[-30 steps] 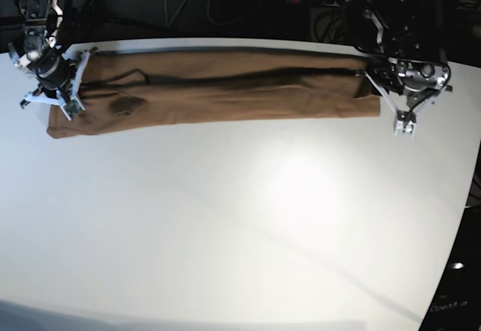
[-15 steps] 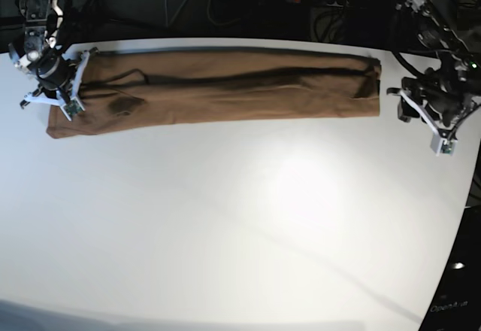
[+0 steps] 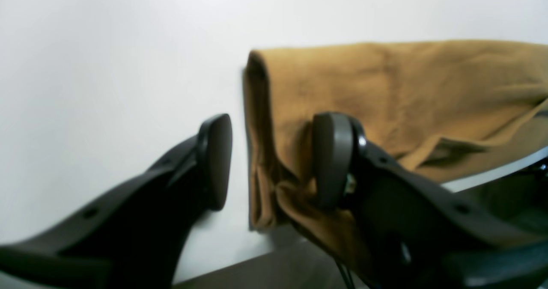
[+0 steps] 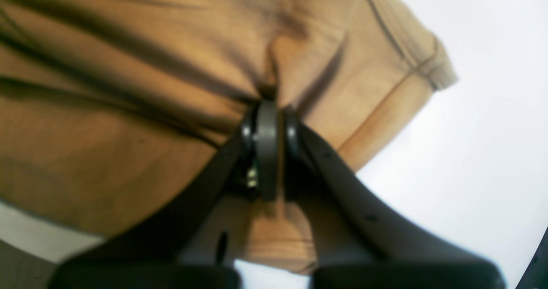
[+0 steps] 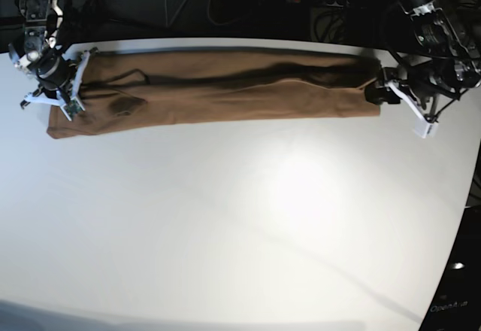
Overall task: Fold the T-shirt properly
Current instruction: 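Move the left gripper to the strip's end and grasp it, then pull the strip end with the left gripper to straighten it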
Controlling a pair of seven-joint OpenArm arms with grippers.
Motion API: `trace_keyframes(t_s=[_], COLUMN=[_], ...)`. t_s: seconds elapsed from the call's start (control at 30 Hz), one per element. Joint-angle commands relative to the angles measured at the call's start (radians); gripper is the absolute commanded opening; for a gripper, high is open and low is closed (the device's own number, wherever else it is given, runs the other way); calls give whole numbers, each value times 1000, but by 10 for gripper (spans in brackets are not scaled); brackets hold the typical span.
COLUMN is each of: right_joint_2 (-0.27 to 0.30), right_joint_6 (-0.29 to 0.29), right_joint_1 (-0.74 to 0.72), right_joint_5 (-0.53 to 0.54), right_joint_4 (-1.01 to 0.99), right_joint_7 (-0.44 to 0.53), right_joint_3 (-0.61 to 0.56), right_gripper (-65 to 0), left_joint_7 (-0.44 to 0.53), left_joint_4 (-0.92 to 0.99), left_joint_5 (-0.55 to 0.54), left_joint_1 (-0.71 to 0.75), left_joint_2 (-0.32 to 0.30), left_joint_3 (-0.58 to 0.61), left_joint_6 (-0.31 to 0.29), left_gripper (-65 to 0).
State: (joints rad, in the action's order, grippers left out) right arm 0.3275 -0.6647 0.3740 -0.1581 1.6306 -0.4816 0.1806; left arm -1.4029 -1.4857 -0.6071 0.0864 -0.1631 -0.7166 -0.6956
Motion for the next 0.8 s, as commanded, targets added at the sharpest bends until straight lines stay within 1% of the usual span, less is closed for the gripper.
trace_keyframes(t_s=[0.0,0.3,0.47,0.77], right_joint_2=[3,3,3,2], right_joint_6=[-33,-33,-33,-33], right_joint_1=[7,7,7,7], right_joint_5=[4,4,4,4], right_joint_4=[-3,-3,-3,-3], right_joint_7=[-27,-27,-27,-27], right_joint_3=[-8,-8,-8,-8], right_gripper=[-649,-649,-649,-649], left_joint_7=[7,7,7,7], left_joint_4=[-5,116,129,135], left_joint_5=[-18,-6,82,275], left_joint_1=[-9,-6,-3,-1], left_joint_2=[-13,-14,-34,-33], left_joint_3=[-2,-1,1,4], left_joint_6=[-3,-3,-3,-3], left_gripper=[-352,-352,-352,-352])
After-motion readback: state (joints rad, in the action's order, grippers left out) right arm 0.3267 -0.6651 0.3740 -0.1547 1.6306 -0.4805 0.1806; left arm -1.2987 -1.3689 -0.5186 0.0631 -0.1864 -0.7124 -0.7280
